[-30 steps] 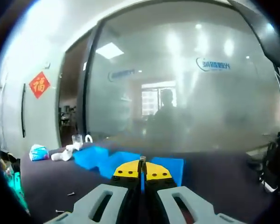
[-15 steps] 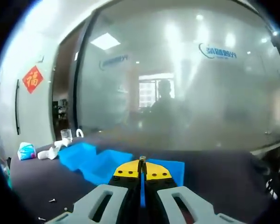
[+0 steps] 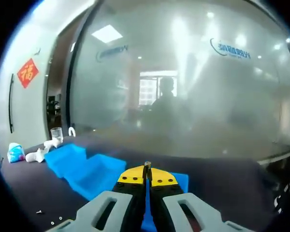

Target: Sort the screws, nuts, and washers into the corresponding bins

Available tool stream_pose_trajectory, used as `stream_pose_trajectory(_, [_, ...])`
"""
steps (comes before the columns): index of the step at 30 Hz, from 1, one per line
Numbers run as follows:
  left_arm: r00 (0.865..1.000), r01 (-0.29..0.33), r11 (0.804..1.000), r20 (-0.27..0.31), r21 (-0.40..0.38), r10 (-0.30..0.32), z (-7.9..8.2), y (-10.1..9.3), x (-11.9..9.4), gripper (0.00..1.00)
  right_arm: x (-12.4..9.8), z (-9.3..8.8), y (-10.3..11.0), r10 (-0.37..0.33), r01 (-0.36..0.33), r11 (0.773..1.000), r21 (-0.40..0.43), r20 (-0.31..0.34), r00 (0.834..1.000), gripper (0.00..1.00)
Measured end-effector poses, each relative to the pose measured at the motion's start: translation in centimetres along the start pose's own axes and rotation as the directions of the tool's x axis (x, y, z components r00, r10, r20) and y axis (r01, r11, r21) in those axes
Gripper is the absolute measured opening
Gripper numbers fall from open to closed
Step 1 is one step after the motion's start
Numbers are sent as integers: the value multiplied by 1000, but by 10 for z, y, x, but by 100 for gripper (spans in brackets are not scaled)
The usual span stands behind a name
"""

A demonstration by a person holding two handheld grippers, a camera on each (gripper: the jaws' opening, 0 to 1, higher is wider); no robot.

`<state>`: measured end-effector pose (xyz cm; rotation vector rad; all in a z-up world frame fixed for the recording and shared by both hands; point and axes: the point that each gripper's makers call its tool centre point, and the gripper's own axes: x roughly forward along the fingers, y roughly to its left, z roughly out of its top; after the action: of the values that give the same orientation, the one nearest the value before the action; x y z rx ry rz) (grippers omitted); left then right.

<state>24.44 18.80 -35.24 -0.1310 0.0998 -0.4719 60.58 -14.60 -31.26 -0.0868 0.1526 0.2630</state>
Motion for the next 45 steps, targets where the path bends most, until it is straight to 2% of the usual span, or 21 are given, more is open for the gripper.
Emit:
stream_pose_trajectory(6, [1000,-6,1000,-1,2,6,0,1,-2,45,10,-2,-4,-12,12,999,-31,-6,1000,2])
stream_pose_trajectory(11, [1000,-2,1000,2,5,2,1,0,-1,45,8,-5,-6,-15,14,998,-58,-14,1000,4])
stream_pose_trajectory(19, [1000,5,1000,1,10,-5,2,-4,0,45,-9,-6,-1,18,-18,998,-63,-11,1000,4])
stream_pose_trajectory(26, [1000,11,1000,3,15,-11,3,-7,2,45,-38,-12,16,96,-97,994,-48,-10,995,6])
stream_pose_trajectory(30, [1000,17,1000,4,20,-17,5,-10,2,45,-61,-19,34,193,-195,979,-55,-35,981,10])
stream_pose_trajectory(37, [1000,30,999,7,27,-31,7,-16,4,45,-106,-15,57,314,-315,947,-60,-27,949,12])
stream_pose_trajectory(41, [999,37,999,6,34,-37,9,-20,5,45,-129,-12,67,367,-369,923,-111,-34,930,16])
stream_pose_trajectory(45, [999,35,999,8,40,-35,11,-21,5,44,-157,-22,85,476,-486,848,-211,-99,874,22])
